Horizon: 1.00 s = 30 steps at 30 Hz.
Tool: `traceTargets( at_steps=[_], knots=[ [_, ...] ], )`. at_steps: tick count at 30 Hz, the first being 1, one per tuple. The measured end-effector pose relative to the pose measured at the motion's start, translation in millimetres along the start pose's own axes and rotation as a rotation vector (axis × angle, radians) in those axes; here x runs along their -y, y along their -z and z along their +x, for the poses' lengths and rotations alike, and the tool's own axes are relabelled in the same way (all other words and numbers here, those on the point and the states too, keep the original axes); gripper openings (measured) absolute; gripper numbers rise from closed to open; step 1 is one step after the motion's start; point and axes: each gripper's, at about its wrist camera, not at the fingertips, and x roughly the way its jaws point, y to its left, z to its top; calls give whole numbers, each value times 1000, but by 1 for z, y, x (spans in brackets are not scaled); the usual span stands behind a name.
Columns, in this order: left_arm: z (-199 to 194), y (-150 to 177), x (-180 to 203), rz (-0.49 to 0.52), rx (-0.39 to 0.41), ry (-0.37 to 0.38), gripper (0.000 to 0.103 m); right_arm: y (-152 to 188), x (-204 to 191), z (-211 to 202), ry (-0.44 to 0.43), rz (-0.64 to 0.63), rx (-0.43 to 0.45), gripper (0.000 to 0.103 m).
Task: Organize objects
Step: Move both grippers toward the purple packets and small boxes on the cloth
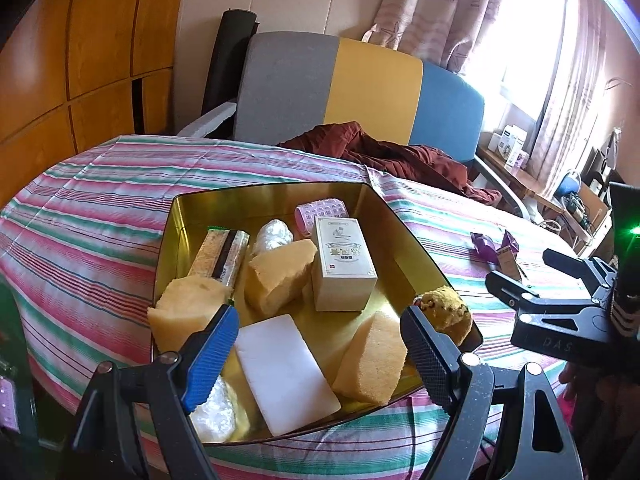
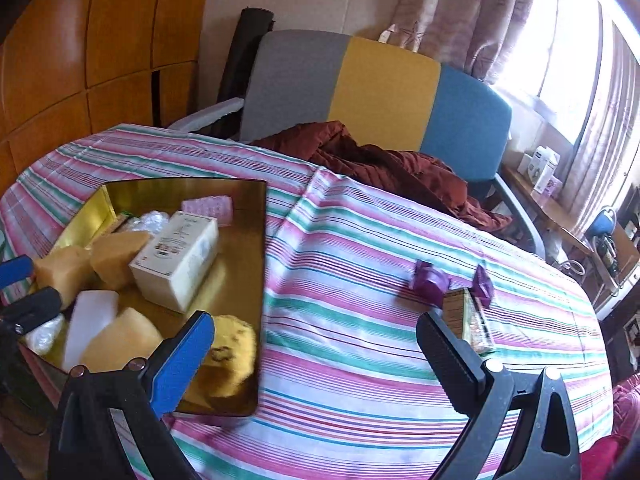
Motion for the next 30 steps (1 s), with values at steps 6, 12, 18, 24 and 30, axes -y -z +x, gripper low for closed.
traceTargets(
  at_steps=[6,12,18,24,30],
  knots=[
    [4,-3,10,22,-10,14,84,2,27,8,56,12,-21,103],
    [10,-6,21,46,-23,29,84,4,52,15,106,10,-38,103],
    [15,-11,32,72,-29,44,84,3,69,20,136,-5,-49,103],
    [22,-24,53,127,-28,48,84,-3,93,32,132,-20,-91,103],
    [34,-37,86,236,-40,30,84,-13,149,60,141,53,-161,103]
  ],
)
